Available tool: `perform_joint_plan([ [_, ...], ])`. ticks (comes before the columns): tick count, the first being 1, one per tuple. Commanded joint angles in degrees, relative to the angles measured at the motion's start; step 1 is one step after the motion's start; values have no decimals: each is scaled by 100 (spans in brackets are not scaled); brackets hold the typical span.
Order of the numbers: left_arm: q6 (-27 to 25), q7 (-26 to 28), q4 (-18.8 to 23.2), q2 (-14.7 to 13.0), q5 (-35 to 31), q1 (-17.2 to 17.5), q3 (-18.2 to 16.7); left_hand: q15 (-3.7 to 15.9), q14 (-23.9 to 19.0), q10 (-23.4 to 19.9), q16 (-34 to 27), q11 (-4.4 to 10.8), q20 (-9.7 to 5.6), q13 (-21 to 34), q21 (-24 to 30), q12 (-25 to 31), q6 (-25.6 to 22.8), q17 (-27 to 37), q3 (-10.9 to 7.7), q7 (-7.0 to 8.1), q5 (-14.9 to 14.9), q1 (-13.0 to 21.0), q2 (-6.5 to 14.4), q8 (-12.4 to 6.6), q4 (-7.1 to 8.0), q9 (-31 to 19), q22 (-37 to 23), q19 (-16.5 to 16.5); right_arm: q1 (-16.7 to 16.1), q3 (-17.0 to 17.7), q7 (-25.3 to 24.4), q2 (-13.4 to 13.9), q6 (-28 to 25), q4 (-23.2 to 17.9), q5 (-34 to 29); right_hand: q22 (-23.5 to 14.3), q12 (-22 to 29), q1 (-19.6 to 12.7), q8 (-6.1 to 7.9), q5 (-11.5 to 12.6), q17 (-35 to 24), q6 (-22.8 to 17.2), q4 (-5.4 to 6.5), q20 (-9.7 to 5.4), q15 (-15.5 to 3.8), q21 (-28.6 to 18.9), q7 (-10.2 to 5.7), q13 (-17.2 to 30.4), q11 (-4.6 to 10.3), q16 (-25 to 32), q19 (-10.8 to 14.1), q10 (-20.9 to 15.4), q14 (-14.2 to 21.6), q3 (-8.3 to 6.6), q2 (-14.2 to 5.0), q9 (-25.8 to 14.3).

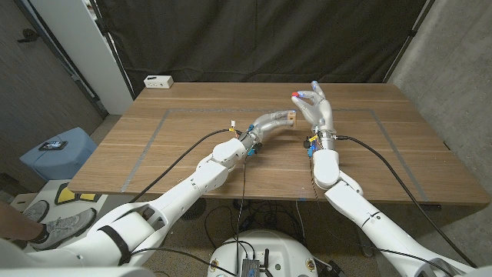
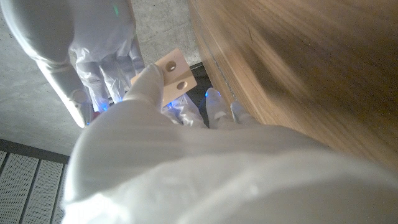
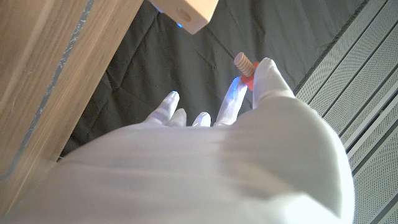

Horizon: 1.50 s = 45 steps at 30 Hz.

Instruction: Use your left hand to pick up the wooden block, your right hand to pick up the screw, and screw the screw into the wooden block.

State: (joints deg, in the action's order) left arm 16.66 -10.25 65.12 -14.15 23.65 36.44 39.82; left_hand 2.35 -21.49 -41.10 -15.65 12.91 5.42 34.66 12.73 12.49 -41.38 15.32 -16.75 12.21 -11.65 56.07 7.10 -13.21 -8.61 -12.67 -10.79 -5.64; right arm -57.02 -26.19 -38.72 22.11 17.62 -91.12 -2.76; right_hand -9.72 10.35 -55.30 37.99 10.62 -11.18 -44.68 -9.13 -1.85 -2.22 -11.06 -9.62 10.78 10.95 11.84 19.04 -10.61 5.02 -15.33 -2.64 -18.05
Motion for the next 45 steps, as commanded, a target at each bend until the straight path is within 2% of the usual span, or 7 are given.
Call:
perform_joint_plan([
  [1, 0, 2, -71, 40, 8, -32, 3, 601, -33, -50, 14, -26, 10, 8, 10, 36, -43, 6, -47, -6, -33, -34, 3, -56, -2, -6, -34, 6, -139, 55, 119, 56, -82, -172, 78, -17, 5, -39, 9, -20, -13, 5, -2, 18, -380, 7, -6, 25, 2, -8, -12, 38, -30, -42, -13, 8],
  [13, 23, -19, -184, 93, -30, -106, 34, 593, -28, -47, 15, -27, 15, 7, 9, 35, -45, 8, -48, -6, -32, -38, 2, -55, -2, -7, -34, 11, -165, 27, 250, 58, -147, -172, 175, -17, 22, -31, 11, -32, -12, -15, 12, 21, -375, 6, 12, 24, 0, -2, -18, 36, -32, -28, -14, 42],
  [45, -13, 36, -24, 40, -75, -34, 57, 591, -31, -38, 14, -29, 4, 7, 7, 33, -37, 11, -55, -11, -32, -41, -5, -46, -11, -7, -33, 21, -174, 3, 325, 59, -40, -87, 223, -17, 41, -24, 4, -41, -9, -28, 27, 24, -364, 1, 13, 23, 0, 6, -27, 42, -39, 3, -12, 130],
])
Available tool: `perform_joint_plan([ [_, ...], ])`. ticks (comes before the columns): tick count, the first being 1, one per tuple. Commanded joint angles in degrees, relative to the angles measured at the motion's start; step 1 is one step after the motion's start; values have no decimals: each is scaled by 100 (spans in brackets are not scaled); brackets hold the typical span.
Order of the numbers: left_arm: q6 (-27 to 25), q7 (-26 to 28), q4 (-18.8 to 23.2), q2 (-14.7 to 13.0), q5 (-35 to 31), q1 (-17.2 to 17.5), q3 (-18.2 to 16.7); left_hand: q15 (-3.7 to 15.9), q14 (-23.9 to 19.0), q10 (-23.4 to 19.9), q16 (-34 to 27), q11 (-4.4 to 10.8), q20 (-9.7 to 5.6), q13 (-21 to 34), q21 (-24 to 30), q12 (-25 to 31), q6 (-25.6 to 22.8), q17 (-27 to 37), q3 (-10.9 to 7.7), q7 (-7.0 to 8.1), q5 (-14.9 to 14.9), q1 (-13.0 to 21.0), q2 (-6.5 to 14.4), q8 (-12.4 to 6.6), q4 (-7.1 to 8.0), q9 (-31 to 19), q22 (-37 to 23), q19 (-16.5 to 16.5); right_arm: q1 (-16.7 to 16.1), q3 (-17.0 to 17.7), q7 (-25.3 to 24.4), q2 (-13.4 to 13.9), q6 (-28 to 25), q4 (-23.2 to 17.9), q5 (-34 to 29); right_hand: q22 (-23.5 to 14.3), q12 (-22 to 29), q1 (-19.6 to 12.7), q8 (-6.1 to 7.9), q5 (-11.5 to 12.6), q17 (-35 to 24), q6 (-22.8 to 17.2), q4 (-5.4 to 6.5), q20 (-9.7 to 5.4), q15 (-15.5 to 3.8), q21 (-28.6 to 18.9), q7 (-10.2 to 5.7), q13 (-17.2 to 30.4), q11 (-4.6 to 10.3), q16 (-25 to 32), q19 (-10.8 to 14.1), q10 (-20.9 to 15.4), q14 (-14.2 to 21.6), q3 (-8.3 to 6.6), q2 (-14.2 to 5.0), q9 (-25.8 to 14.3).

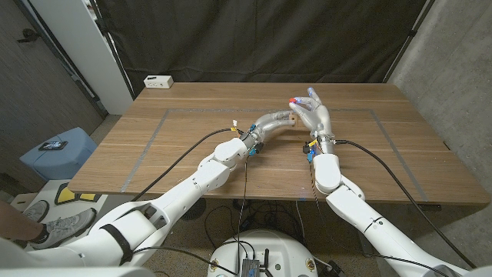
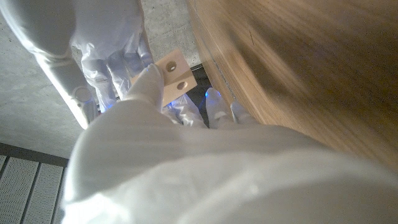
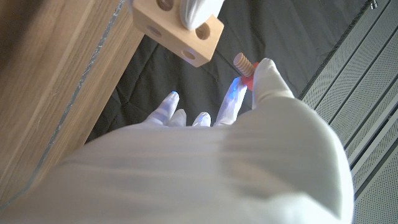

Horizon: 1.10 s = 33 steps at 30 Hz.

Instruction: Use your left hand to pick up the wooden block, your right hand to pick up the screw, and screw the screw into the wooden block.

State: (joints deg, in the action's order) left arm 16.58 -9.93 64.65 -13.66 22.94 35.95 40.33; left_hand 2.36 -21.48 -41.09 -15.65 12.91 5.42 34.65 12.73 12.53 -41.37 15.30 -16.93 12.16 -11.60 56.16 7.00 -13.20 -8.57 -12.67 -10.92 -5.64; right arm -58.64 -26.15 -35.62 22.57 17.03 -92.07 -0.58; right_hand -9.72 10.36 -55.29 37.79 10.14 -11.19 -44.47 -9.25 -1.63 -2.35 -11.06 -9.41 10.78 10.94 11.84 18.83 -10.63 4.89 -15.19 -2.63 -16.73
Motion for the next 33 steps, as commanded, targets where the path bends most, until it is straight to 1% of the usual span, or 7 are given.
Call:
perform_joint_plan([
  [1, -7, 3, 23, -8, -2, 14, 6, 592, -29, -38, 15, -29, 4, 8, 8, 28, -39, 14, -38, 0, -37, -52, 8, -47, -12, -7, -20, 21, -16, 1, 17, 14, 20, 9, 10, -17, 43, -25, 25, 8, -7, -52, 39, 5, -351, 1, -5, 22, -2, 6, -6, 40, -27, -9, -12, 0],
  [33, -80, 74, 251, -89, -33, 126, 25, 589, -22, -39, 16, -28, 14, 7, 7, 30, -47, 17, -42, -9, -36, -64, 6, -46, -10, -7, -19, 27, -131, 28, 65, 47, 86, 20, 99, -17, 49, -6, 25, 7, -7, -68, 56, 1, -352, -3, 18, 22, -3, 13, -5, 45, -30, 16, -23, 68],
])
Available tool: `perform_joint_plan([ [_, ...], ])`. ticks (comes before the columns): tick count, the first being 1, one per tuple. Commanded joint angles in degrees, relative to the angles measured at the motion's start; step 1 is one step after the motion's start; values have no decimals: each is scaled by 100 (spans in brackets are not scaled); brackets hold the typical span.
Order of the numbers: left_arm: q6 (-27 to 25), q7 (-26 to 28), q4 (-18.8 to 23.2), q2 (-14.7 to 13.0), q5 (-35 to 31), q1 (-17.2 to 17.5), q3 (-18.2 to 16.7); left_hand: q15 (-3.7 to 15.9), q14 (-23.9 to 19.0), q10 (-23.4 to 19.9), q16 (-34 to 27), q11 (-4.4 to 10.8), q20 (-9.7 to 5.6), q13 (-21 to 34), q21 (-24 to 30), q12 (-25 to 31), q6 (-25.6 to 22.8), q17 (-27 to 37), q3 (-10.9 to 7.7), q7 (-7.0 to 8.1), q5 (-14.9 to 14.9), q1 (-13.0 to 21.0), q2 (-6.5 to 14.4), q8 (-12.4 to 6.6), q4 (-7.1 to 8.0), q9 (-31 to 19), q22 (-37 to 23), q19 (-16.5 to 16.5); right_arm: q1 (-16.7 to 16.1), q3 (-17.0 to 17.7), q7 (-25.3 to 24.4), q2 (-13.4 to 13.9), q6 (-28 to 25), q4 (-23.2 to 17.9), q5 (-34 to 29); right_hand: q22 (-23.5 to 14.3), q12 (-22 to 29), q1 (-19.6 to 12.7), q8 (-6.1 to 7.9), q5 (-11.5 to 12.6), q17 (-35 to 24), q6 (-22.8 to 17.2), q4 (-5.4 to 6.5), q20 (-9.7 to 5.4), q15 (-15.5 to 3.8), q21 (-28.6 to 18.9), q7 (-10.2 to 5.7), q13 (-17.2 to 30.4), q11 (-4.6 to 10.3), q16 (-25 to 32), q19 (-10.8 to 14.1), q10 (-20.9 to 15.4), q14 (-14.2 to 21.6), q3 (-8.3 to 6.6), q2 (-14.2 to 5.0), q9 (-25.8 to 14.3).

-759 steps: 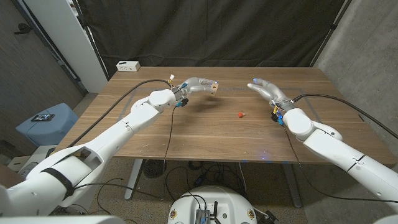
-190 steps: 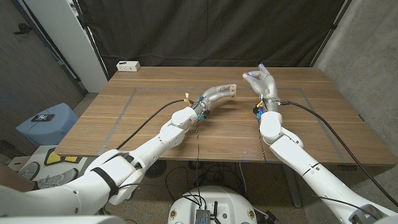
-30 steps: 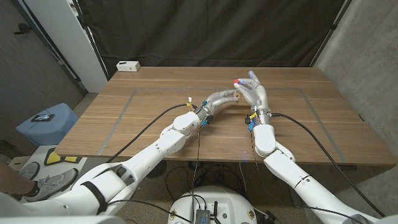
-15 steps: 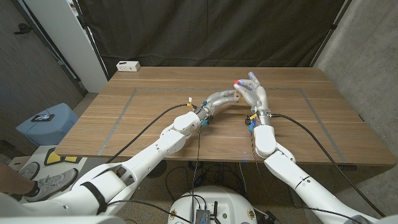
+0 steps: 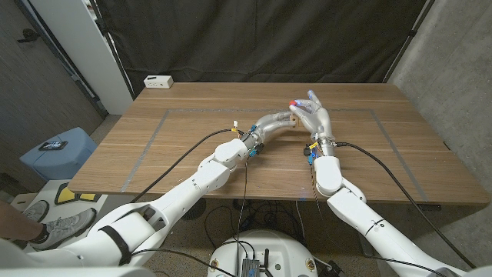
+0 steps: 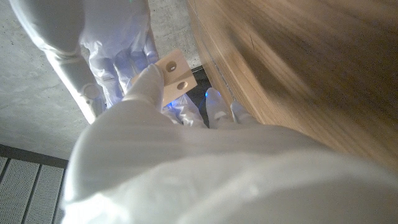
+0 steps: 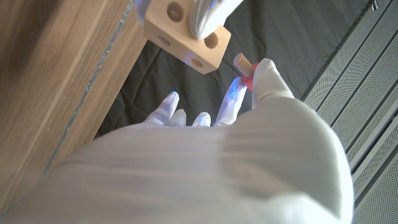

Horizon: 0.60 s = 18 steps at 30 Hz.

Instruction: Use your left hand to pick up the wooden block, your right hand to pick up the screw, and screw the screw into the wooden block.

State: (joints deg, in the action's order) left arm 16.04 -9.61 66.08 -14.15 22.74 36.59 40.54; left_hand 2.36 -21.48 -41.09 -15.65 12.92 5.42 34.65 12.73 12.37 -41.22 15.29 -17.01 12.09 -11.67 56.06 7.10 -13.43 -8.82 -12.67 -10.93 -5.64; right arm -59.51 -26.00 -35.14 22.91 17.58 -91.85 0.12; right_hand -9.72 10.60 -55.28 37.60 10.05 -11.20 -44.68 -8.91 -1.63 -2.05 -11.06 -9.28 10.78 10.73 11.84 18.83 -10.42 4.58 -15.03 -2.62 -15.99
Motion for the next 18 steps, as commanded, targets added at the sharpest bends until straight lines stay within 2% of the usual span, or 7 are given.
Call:
perform_joint_plan([
  [1, -25, 54, 120, -42, -14, 72, 2, 590, -21, -39, 16, -28, 14, 6, 8, 47, -60, 19, -35, -1, -30, -55, -1, -23, 16, -7, -18, 27, -48, 13, 18, 16, 30, -7, 26, -17, 24, -5, 44, 16, -7, -47, 23, 0, -386, -3, -2, 22, 18, 13, -6, 27, 0, 1, -24, -4],
  [18, -32, 82, 257, -111, -25, 148, 0, 589, -26, -39, 15, -28, 18, 6, 8, 47, -55, 19, -39, 3, -30, -59, -2, -19, 16, -8, -18, 28, -147, 45, -20, 39, 18, -105, -3, -17, 31, 18, 44, 17, -8, -54, 32, 4, -380, -5, 0, 22, 18, 19, -6, 16, 5, 20, -26, 30],
])
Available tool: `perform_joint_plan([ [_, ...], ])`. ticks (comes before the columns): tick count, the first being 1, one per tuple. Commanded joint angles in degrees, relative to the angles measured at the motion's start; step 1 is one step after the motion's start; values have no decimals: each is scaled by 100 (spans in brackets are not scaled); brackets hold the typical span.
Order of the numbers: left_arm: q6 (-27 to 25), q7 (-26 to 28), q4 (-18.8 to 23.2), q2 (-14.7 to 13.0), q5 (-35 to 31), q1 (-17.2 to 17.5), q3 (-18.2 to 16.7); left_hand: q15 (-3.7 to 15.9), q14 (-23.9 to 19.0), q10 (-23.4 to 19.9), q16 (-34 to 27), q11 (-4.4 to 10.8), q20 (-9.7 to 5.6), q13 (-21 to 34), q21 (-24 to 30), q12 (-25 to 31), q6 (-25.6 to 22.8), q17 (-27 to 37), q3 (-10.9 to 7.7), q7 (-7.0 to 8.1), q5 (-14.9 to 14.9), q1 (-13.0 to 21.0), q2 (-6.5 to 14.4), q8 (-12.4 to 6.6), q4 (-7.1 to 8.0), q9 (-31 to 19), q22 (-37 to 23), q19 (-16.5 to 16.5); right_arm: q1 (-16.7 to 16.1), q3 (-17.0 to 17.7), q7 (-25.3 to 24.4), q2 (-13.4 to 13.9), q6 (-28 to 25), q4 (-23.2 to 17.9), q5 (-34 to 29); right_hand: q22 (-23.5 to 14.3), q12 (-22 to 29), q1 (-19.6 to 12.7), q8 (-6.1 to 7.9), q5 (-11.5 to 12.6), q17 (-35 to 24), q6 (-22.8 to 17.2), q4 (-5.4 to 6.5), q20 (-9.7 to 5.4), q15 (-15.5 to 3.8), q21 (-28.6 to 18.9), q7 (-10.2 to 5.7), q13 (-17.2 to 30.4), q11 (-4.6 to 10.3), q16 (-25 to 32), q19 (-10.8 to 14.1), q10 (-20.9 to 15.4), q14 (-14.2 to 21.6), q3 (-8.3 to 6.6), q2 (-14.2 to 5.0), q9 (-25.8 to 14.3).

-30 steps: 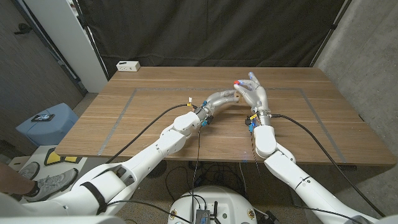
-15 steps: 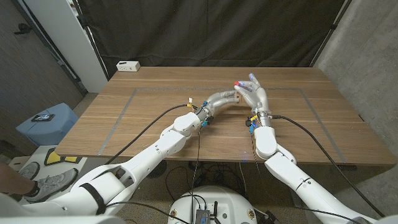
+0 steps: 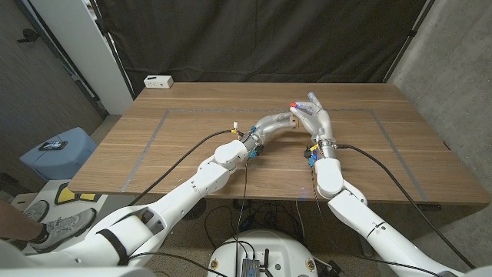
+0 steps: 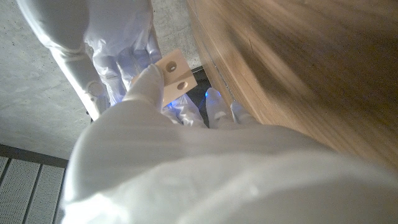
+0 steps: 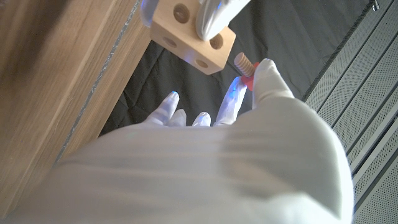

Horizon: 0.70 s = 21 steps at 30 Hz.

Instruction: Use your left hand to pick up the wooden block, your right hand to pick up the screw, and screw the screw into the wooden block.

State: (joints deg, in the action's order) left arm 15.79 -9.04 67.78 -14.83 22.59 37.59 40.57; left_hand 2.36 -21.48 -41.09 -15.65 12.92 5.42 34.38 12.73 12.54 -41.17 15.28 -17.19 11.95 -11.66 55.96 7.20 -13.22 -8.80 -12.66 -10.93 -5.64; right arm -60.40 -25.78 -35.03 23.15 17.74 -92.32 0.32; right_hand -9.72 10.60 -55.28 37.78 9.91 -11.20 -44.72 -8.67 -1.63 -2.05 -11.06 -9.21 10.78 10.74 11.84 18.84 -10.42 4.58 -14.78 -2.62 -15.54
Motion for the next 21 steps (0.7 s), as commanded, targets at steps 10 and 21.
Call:
perform_joint_plan([
  [10, 31, 16, 75, -38, -11, 47, -4, 594, -28, -42, 14, -29, 18, 33, 8, 31, -64, 20, -23, 16, -31, -50, -9, -40, 13, -9, -17, 29, -71, 31, -15, 29, -3, -95, -40, -17, 33, 23, 26, 32, -8, -52, 9, 7, -376, -4, -9, 22, 8, 21, -10, 14, 7, 4, -28, 5],
  [21, -5, -9, 66, -36, -10, 22, 7, 589, -32, -40, 13, -29, 21, 33, 8, 30, -64, 20, -27, 18, -32, -46, -12, -39, 8, -10, -17, 30, -111, 40, -2, 36, -39, -114, -11, -18, 34, 25, 28, 32, -8, -58, 9, 7, -378, -3, -7, 22, 25, 22, -13, 13, 4, 8, -38, 26],
])
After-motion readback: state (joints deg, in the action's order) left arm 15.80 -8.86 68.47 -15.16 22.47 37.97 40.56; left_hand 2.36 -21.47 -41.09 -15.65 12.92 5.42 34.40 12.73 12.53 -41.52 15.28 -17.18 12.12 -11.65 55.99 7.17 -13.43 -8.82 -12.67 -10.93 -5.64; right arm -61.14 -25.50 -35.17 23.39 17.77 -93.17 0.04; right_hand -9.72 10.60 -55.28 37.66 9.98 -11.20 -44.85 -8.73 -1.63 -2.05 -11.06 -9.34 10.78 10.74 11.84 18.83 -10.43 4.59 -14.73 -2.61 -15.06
